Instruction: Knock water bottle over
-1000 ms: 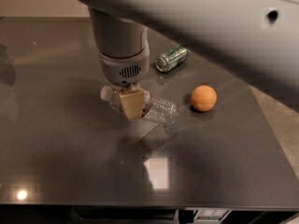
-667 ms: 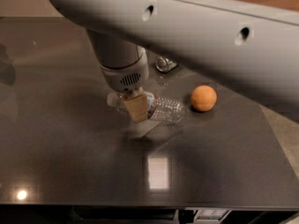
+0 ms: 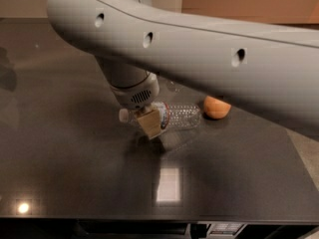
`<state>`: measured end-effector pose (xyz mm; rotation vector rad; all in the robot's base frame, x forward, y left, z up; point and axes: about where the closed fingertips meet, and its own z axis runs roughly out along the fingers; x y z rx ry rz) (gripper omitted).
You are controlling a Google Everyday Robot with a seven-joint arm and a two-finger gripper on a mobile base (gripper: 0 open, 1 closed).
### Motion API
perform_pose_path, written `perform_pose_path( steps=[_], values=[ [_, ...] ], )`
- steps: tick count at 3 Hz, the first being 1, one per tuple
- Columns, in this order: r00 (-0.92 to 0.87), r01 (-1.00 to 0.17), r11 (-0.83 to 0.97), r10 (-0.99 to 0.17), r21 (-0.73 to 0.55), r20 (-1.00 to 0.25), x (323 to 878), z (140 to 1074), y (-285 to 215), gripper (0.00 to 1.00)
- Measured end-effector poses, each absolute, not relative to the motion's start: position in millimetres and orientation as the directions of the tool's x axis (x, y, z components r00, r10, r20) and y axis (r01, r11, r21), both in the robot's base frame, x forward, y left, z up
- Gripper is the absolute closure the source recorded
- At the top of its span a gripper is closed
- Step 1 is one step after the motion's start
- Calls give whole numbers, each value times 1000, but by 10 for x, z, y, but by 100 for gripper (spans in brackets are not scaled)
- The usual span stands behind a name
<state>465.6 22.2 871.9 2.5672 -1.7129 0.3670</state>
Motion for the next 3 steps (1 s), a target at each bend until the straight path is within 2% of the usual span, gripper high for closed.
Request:
perform_pose_path(
  steps=[1,2,3],
  values=[
    [374,-916,-392,-911,-83,174,4617,8670,211,0],
    [387,-919,-392,-918,-49,83,4499,8648,210,0],
    [387,-919,-392,-918,-49,83,4499,8648,210,0]
  ],
)
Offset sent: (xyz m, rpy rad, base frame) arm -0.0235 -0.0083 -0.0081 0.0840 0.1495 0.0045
